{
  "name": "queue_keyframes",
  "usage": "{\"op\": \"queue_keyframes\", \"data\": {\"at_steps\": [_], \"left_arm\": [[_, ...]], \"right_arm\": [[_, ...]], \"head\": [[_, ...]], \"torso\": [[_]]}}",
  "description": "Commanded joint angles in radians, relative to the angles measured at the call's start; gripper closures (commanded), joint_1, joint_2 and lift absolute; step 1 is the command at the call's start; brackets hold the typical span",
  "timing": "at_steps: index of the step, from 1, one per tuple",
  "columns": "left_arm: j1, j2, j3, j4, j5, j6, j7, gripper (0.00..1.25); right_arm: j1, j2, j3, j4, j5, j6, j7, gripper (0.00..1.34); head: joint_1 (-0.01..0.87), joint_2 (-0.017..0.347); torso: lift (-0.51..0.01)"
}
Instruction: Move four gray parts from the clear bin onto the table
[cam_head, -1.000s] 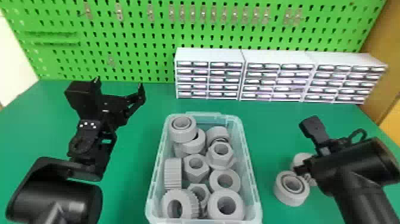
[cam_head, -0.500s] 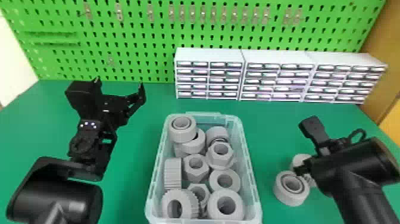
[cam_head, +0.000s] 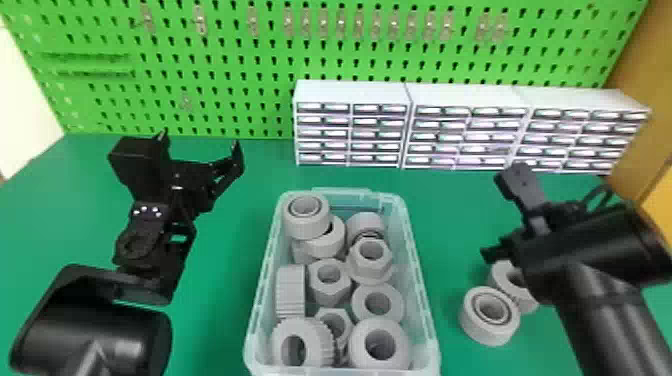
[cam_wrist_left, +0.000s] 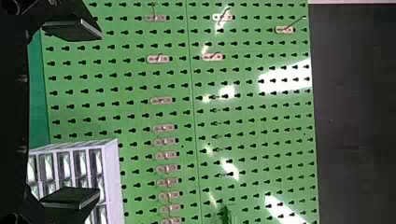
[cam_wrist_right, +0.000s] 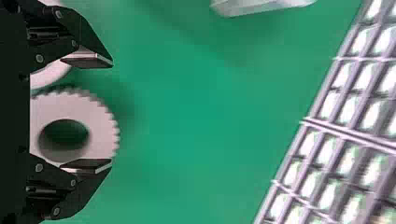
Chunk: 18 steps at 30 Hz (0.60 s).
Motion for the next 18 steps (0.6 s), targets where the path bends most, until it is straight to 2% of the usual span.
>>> {"op": "queue_keyframes", "data": {"at_steps": [1,12,18], "left_arm": [[0.001,0.000,0.000,0.000,0.000,0.000,0.000,0.11],[0.004,0.001,0.000,-0.001,0.000,0.002,0.000,0.11],[0.006,0.001,0.002,-0.001,0.000,0.002,-0.001,0.11]], "right_arm": [[-0.031,0.005,0.053,-0.063,-0.002,0.046,0.000,0.50],[-0.072,0.019,0.231,-0.220,0.032,0.248,0.000,0.50],[-0.071,0.028,0.291,-0.283,0.026,0.368,0.002,0.50]], "head": [[0.678,0.034],[0.678,0.034],[0.678,0.034]], "torso": [[-0.050],[-0.050],[-0.050]]}}
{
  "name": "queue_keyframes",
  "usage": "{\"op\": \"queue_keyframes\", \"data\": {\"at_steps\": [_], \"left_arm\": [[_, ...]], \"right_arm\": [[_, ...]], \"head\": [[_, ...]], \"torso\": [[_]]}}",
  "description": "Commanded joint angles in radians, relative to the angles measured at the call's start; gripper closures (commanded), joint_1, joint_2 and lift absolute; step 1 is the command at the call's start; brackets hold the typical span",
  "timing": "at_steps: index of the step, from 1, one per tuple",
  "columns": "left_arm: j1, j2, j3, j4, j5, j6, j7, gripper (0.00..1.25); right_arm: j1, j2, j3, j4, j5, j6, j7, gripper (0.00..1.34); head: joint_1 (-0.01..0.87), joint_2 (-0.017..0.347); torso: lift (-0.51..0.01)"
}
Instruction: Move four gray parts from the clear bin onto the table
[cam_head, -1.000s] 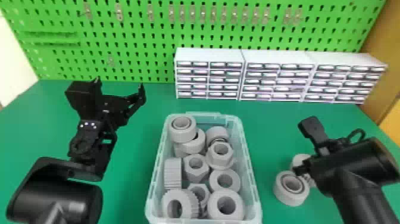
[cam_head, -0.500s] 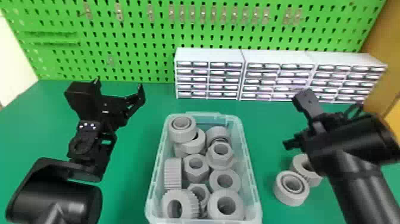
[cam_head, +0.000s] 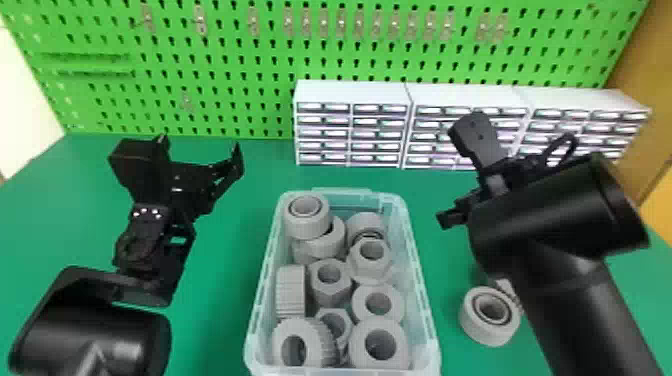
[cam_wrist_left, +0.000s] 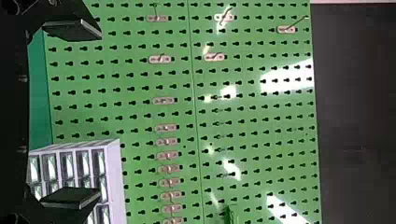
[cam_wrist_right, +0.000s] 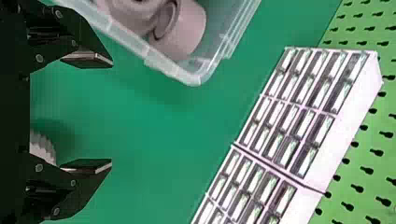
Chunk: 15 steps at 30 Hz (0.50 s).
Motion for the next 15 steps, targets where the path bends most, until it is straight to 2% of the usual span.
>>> {"op": "queue_keyframes", "data": {"at_steps": [1,9,15], "left_arm": [[0.001,0.000,0.001,-0.001,0.000,0.000,-0.001,0.11],[0.004,0.000,0.004,-0.001,0.000,0.006,-0.001,0.11],[0.004,0.000,0.004,-0.001,0.000,0.008,-0.001,0.11]], "right_arm": [[0.004,0.005,0.047,-0.051,-0.008,0.085,0.000,0.50],[0.055,0.004,0.070,-0.145,-0.054,0.148,0.005,0.50],[0.096,-0.004,0.066,-0.177,-0.074,0.148,0.031,0.50]], "head": [[0.678,0.034],[0.678,0.034],[0.678,0.034]], "torso": [[-0.050],[-0.050],[-0.050]]}}
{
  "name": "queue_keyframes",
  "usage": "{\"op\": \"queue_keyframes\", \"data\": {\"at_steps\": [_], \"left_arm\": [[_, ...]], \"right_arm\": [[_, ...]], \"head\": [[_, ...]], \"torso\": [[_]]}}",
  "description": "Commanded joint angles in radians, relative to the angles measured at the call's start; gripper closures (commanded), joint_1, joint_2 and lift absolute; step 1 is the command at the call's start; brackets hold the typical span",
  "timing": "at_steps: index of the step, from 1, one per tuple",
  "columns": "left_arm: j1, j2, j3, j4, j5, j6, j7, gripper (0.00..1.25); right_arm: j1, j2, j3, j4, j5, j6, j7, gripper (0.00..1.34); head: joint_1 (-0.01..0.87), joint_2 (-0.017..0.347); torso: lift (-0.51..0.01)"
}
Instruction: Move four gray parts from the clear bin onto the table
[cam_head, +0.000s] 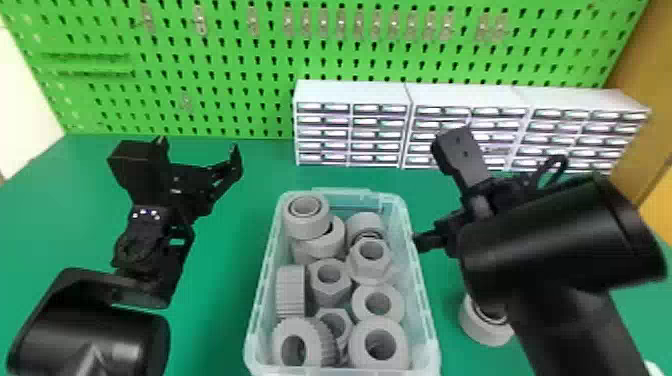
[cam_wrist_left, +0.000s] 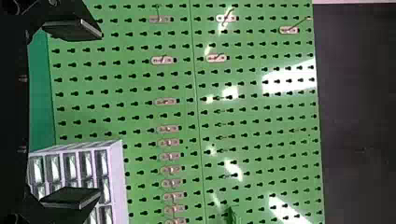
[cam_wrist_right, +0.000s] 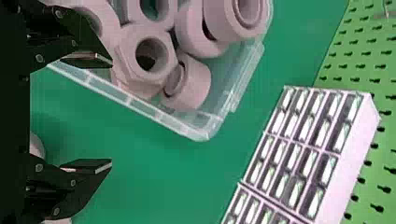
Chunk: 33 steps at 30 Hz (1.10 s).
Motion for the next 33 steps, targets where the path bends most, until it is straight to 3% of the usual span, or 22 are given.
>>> {"op": "queue_keyframes", "data": {"at_steps": [1,15,33], "left_arm": [[0.000,0.000,0.000,0.000,0.000,0.001,0.000,0.11],[-0.002,0.002,0.000,0.000,-0.002,0.004,-0.003,0.11],[-0.003,0.002,-0.002,0.000,-0.003,0.004,-0.003,0.11]], "right_arm": [[0.031,-0.004,-0.005,-0.023,-0.008,0.005,0.015,0.50],[0.105,-0.012,-0.022,-0.049,0.027,0.005,0.027,0.50],[0.105,-0.010,-0.020,-0.049,0.027,0.005,0.032,0.50]], "head": [[0.678,0.034],[0.678,0.034],[0.678,0.034]], "torso": [[-0.050],[-0.050],[-0.050]]}}
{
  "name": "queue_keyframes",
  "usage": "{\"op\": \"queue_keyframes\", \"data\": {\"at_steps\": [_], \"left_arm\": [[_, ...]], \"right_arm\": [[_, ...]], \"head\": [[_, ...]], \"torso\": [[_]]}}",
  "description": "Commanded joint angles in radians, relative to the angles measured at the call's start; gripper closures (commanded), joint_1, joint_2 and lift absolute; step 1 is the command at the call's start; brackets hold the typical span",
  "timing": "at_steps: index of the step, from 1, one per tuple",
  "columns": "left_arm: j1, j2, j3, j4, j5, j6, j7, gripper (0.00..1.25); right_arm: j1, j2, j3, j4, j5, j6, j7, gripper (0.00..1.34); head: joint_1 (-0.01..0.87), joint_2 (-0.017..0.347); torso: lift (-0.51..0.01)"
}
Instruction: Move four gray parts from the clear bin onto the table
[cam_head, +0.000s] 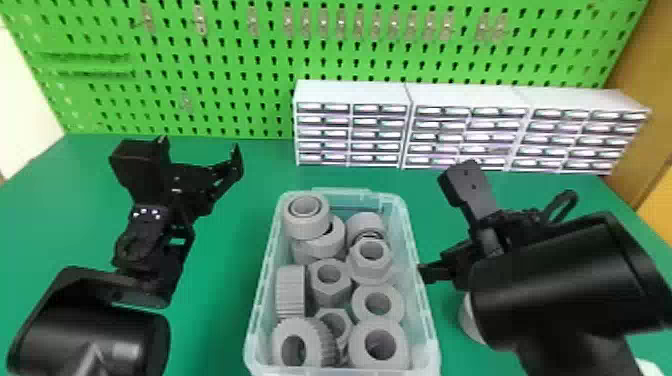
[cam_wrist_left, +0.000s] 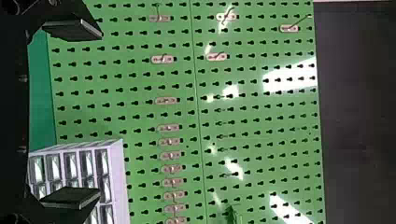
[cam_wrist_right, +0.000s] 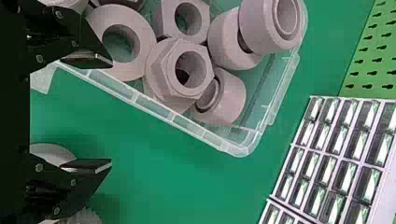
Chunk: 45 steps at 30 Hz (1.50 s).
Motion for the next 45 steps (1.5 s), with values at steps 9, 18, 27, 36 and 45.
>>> {"op": "queue_keyframes", "data": {"at_steps": [9,18,27,36,45], "left_arm": [[0.000,0.000,0.000,0.000,0.000,0.000,0.000,0.11],[-0.003,0.000,-0.003,0.000,0.000,0.002,0.000,0.11],[-0.006,0.000,-0.006,0.000,0.000,0.002,0.000,0.11],[-0.008,0.000,-0.006,0.000,0.000,0.002,0.000,0.11],[-0.008,0.000,-0.009,0.002,0.000,0.003,0.000,0.11]], "right_arm": [[-0.007,0.002,0.006,-0.002,0.000,0.003,0.010,0.50],[-0.022,-0.001,0.026,0.002,-0.003,0.003,0.015,0.50],[-0.068,0.002,0.046,0.038,-0.058,0.003,0.015,0.50],[-0.136,-0.003,0.098,0.123,-0.112,-0.071,0.015,0.50],[-0.185,0.002,0.115,0.233,-0.164,-0.209,0.015,0.50]], "head": [[0.678,0.034],[0.678,0.034],[0.678,0.034],[0.678,0.034],[0.678,0.034]], "torso": [[-0.050],[-0.050],[-0.050],[-0.050],[-0.050]]}}
